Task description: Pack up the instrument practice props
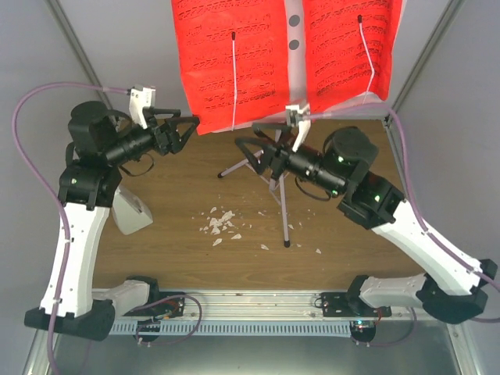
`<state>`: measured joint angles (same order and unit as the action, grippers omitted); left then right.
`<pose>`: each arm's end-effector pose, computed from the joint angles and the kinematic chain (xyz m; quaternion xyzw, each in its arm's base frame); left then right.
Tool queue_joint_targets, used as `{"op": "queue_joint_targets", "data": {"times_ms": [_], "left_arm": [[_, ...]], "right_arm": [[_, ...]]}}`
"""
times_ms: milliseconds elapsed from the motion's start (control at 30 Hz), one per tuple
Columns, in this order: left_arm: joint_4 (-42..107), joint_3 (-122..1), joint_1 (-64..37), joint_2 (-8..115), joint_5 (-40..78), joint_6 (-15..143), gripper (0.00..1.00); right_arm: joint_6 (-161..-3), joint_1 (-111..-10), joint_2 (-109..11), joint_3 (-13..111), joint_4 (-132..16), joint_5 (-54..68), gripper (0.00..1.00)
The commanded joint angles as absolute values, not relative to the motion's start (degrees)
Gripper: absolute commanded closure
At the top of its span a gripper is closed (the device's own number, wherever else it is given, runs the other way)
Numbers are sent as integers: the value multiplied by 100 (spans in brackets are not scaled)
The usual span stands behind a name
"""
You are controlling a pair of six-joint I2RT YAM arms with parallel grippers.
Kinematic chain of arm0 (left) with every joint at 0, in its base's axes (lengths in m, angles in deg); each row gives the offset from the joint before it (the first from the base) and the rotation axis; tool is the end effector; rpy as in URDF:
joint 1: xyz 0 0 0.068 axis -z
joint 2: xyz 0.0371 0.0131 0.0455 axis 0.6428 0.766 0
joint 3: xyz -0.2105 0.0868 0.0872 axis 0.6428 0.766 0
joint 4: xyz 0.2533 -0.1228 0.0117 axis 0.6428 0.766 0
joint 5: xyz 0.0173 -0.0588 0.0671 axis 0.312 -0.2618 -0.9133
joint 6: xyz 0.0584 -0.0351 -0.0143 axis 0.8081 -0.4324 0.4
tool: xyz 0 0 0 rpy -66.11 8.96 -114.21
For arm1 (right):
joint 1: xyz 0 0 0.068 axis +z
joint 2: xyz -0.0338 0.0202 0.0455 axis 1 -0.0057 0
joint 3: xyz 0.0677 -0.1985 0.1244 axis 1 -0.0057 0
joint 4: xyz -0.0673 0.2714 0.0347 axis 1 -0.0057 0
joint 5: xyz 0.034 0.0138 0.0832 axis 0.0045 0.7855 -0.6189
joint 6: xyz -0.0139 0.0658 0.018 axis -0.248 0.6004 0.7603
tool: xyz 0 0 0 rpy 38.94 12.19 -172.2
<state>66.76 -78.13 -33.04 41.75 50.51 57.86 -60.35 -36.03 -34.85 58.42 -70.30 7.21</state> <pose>0.2396 -0.0658 0.4814 0.1606 0.7189 -0.3803 0.5593 0.1677 0.2401 0.4804 -0.1935 0.6473 0.5156 0.5269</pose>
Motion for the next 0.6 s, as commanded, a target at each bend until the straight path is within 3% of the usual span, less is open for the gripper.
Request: {"op": "queue_joint_targets", "data": {"times_ms": [0, 233, 567], "left_arm": [[6664, -8244, -3342, 4290, 5085, 5792, 21], [6343, -8424, -3342, 4423, 5525, 5739, 39], [6177, -8668, -3344, 4729, 5662, 5591, 49]], "right_arm": [[-6021, -3694, -4136, 6747, -7518, 1289, 30], [-5956, -3967, -4705, 7617, -7436, 1248, 40], [-5924, -4183, -5181, 8187, -7234, 1040, 51]]}}
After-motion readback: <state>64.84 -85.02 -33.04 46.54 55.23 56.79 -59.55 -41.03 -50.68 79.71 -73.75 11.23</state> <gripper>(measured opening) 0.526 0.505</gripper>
